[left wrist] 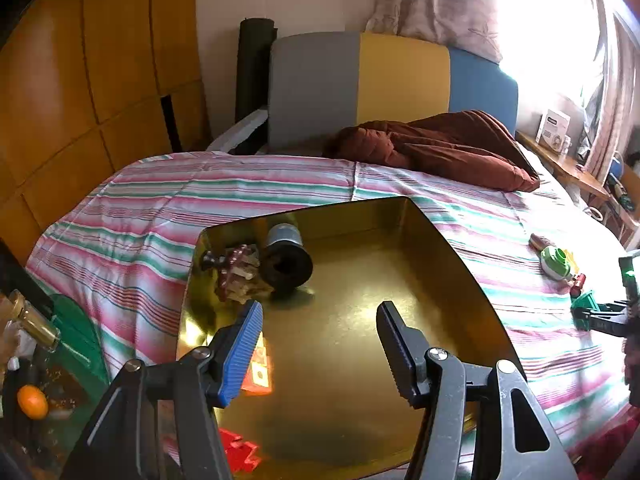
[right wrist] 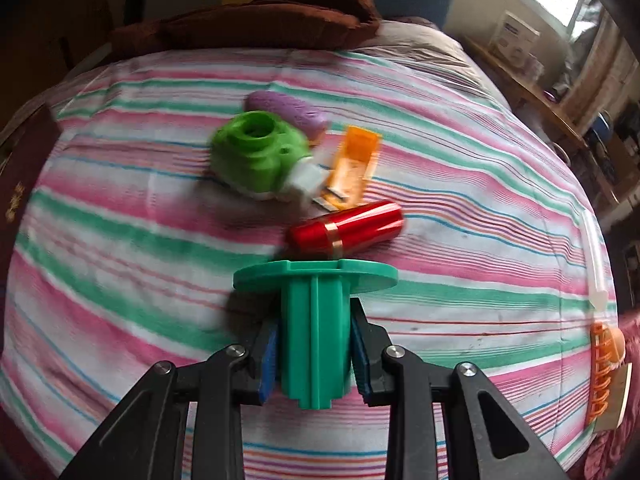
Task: Organize rigid objects
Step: 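Carry the teal spool with the right tool and release it in the tray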
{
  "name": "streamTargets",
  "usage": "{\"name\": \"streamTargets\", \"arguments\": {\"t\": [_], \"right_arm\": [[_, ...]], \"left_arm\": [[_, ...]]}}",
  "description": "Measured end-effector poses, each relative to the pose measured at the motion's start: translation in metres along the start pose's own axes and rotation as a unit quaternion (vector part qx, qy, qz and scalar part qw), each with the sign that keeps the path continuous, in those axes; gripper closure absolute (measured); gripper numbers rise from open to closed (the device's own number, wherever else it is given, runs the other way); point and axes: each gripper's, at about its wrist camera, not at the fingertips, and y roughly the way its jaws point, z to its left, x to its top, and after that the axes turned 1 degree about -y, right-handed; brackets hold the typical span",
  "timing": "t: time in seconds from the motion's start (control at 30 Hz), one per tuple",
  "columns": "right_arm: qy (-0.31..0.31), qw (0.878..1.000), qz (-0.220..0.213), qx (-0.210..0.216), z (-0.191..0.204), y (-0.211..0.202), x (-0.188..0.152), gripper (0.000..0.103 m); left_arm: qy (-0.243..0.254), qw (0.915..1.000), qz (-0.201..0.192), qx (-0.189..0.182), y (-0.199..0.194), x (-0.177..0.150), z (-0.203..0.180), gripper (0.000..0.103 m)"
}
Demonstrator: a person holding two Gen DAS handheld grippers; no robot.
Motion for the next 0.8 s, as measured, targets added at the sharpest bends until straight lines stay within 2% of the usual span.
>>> {"name": "streamTargets", "arguments": {"t": [0.17, 0.43, 0.8], "right_arm": [[-0.018, 0.999, 0.008, 0.038, 0.027, -0.011, -0.003, 0.073], [-0.022, 0.994, -0.061, 0.087, 0.076, -0.057, 0.013, 0.073], [-0.052, 0.979, -0.114, 0.160, 0.136, -0.097, 0.030, 0.073]], "left_arm": [[-0.005, 1.0000, 0.000, 0.002, -0.002, -0.004, 0.008, 0.043], [-0.015, 0.9999, 0.001, 0.003, -0.005, -0.010, 0.019, 0.043], [-0.024, 0.9997, 0.002, 0.011, -0.007, -0.017, 0.031, 0.043]]}}
